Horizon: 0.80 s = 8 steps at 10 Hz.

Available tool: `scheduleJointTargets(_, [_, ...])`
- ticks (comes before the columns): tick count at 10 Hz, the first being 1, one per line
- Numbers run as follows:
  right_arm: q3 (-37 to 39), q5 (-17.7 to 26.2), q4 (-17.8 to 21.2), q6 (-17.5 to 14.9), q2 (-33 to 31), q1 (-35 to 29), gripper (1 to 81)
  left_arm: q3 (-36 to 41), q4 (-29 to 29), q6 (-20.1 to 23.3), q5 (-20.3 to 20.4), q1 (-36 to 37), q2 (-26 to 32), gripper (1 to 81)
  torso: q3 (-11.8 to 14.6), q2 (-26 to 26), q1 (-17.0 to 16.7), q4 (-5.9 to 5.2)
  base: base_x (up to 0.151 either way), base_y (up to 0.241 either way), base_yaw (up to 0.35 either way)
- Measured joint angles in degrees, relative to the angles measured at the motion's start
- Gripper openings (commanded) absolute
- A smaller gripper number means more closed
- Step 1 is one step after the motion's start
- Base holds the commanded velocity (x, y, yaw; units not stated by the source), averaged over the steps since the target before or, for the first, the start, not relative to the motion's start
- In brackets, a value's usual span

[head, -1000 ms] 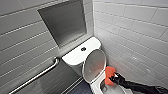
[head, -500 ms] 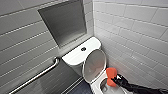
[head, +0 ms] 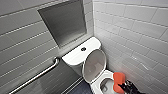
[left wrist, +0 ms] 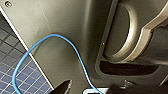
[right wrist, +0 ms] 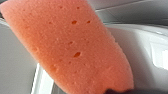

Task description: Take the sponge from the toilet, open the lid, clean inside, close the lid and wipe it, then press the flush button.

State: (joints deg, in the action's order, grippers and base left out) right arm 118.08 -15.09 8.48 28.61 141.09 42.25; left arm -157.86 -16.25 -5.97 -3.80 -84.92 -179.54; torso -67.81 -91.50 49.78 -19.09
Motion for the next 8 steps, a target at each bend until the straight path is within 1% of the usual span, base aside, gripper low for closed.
scheduleJointTargets(4, [-8.3, -6.7, 0.4, 0.6, -6.4, 8.7, 1.0, 0.0, 0.0, 0.0, 0.4, 0.0, 0.0, 81.1, 0.0, 0.0, 0.0, 0.0, 0.0, 0.0, 0.0])
scheduleJointTargets(6, [-12.3, -9.8, 0.8, 0.8, -9.2, 10.8, 1.0, 0.0, 0.0, 0.1, 0.5, 0.0, 0.0, 81.1, 0.0, 0.0, 0.0, 0.0, 0.0, 0.0, 0.0])
scheduleJointTargets(8, [-15.4, -14.0, 0.9, 1.1, -12.6, 14.2, 1.0, 0.0, 0.0, 0.1, 0.6, 0.0, 0.0, 81.1, 0.0, 0.0, 0.0, 0.0, 0.0, 0.0, 0.0])
